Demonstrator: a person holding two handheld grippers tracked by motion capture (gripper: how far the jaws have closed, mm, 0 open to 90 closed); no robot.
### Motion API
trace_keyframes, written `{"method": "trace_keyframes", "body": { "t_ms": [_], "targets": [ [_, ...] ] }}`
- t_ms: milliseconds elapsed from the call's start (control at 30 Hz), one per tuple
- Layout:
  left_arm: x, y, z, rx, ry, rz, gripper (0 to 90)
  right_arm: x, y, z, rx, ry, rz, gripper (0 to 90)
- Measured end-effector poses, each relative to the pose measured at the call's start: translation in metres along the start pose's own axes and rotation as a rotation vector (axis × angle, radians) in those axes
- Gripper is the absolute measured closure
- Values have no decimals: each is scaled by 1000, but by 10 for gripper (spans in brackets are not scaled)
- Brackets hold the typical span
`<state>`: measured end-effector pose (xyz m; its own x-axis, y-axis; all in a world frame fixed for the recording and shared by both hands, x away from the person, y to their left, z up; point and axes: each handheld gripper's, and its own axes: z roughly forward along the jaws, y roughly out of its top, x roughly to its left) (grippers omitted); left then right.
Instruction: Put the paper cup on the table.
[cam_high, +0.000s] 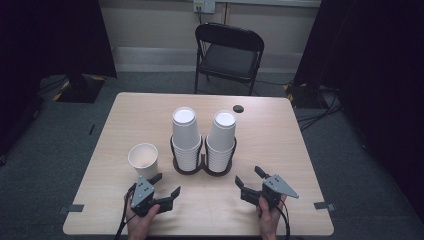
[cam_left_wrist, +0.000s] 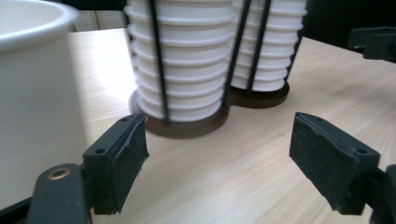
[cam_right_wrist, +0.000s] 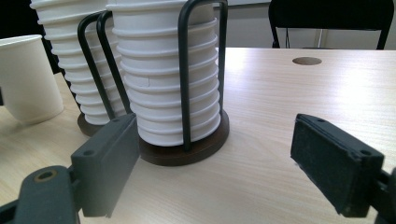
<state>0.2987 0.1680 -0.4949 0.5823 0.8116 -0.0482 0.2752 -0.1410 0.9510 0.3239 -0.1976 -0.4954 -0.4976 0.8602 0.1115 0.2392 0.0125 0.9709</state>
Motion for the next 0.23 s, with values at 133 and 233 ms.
{"method": "trace_keyframes", "body": {
  "t_ms": [133,233],
  "targets": [
    [-1,2,6,-17,18,6,181,0,0,0,0,-2,-2,151],
    [-1,1,5,-24,20,6,178,0,0,1,11,-17,4,151]
  ]
}}
